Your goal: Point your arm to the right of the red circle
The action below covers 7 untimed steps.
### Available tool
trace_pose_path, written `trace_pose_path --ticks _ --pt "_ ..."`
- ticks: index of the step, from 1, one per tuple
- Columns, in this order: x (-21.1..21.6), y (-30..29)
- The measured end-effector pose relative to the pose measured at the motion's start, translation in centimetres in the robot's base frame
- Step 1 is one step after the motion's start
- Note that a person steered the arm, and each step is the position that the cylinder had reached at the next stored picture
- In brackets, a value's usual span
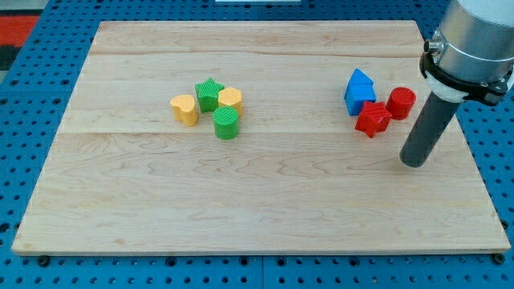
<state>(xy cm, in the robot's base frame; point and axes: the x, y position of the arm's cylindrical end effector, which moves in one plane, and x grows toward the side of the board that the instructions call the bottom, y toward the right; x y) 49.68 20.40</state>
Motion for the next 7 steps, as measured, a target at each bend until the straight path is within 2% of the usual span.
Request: trace_pose_path --ticks 5,6,7 --pt "0.0 0.3" --pt "-3.1 3.9" --pt "-8.9 5.7"
